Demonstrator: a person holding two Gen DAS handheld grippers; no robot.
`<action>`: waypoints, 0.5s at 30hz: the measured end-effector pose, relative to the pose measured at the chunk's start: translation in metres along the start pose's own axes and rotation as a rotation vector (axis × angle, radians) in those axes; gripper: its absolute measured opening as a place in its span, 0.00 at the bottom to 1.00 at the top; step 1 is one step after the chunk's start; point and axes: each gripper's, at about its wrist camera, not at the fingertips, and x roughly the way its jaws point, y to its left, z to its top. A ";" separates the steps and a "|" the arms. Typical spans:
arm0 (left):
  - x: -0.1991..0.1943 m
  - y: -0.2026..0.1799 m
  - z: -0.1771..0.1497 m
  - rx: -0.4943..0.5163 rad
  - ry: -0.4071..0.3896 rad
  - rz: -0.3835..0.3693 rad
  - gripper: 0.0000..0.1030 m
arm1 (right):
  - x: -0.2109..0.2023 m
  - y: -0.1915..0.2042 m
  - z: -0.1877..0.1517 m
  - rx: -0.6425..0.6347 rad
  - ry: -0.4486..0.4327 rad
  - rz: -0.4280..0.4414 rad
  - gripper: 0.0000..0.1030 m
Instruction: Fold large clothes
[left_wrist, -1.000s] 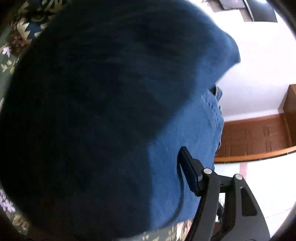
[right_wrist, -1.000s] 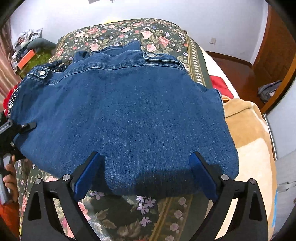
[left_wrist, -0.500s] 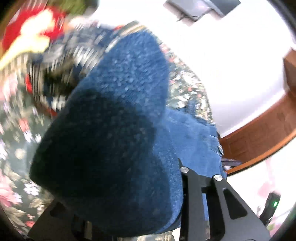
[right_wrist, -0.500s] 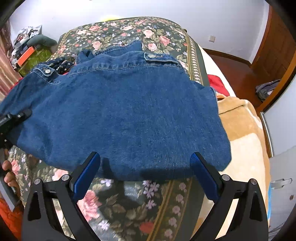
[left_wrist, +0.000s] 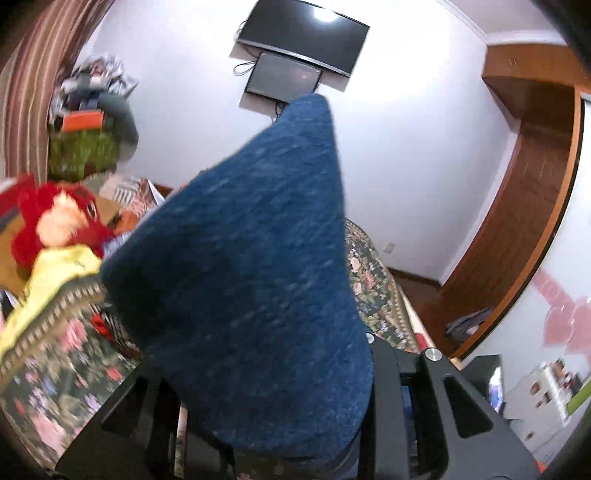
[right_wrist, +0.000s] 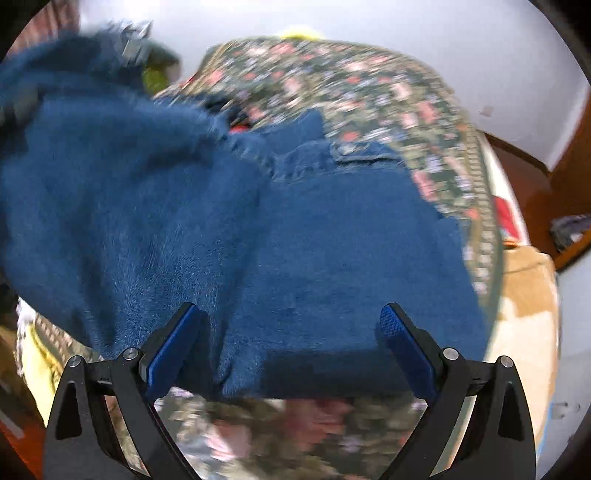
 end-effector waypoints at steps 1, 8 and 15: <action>0.007 -0.003 -0.001 0.011 0.006 0.009 0.27 | 0.007 0.005 0.000 -0.005 0.017 0.015 0.94; 0.031 -0.013 -0.009 0.045 0.083 0.050 0.27 | 0.028 0.003 -0.008 -0.032 0.097 0.084 0.94; 0.068 -0.073 -0.004 0.112 0.120 -0.006 0.27 | -0.023 -0.071 -0.022 0.134 -0.011 0.095 0.94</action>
